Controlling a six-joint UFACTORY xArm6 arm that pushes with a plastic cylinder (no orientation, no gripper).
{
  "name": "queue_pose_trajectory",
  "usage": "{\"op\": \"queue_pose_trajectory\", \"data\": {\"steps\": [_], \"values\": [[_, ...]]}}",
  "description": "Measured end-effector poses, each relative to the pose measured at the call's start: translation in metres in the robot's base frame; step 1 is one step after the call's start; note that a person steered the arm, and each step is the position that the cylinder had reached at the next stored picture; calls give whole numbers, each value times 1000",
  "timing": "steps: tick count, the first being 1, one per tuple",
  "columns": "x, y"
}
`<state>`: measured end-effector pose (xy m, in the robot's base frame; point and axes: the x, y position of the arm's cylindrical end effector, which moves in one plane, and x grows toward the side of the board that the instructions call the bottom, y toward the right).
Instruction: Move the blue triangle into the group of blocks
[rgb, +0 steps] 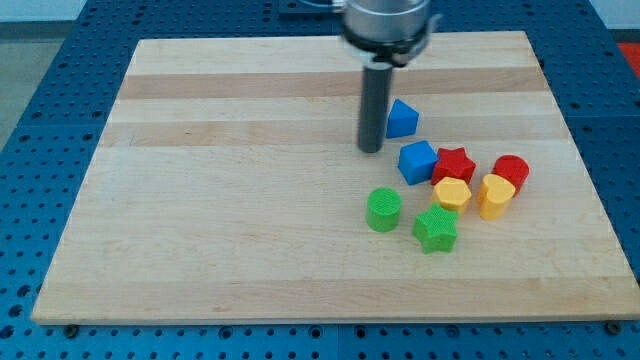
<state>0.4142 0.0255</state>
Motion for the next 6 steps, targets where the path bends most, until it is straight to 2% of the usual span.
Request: {"op": "queue_pose_trajectory", "data": {"steps": [1, 2, 4, 6], "values": [[-23, -24], [-111, -24], [-108, 37], [-104, 49]]}}
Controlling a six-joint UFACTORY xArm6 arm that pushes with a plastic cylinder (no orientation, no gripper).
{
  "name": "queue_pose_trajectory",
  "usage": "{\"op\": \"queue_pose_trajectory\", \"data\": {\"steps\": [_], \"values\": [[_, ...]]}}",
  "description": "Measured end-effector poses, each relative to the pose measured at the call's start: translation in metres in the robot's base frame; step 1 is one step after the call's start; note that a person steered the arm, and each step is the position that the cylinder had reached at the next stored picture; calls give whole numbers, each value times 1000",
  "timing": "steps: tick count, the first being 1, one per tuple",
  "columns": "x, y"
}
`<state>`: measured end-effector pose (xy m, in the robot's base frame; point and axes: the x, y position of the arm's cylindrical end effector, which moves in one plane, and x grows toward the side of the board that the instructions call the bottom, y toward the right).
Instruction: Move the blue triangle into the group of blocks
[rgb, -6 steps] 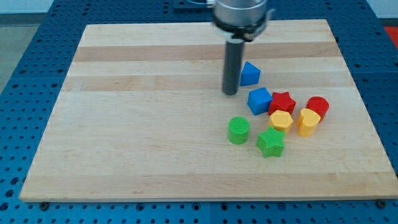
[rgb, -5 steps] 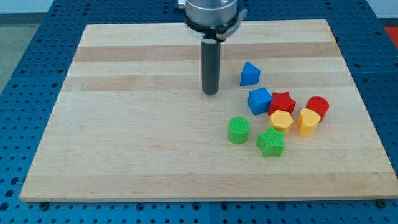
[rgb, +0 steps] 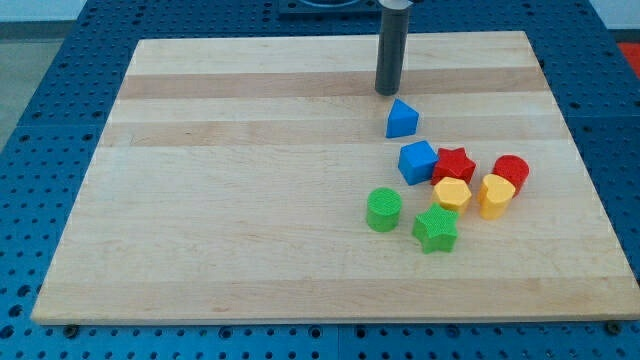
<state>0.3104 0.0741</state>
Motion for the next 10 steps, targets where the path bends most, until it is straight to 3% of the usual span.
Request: {"op": "queue_pose_trajectory", "data": {"steps": [2, 5, 6, 8, 9, 10], "values": [[94, 11], [102, 12], [134, 23], [134, 28], [127, -10], [164, -31]]}}
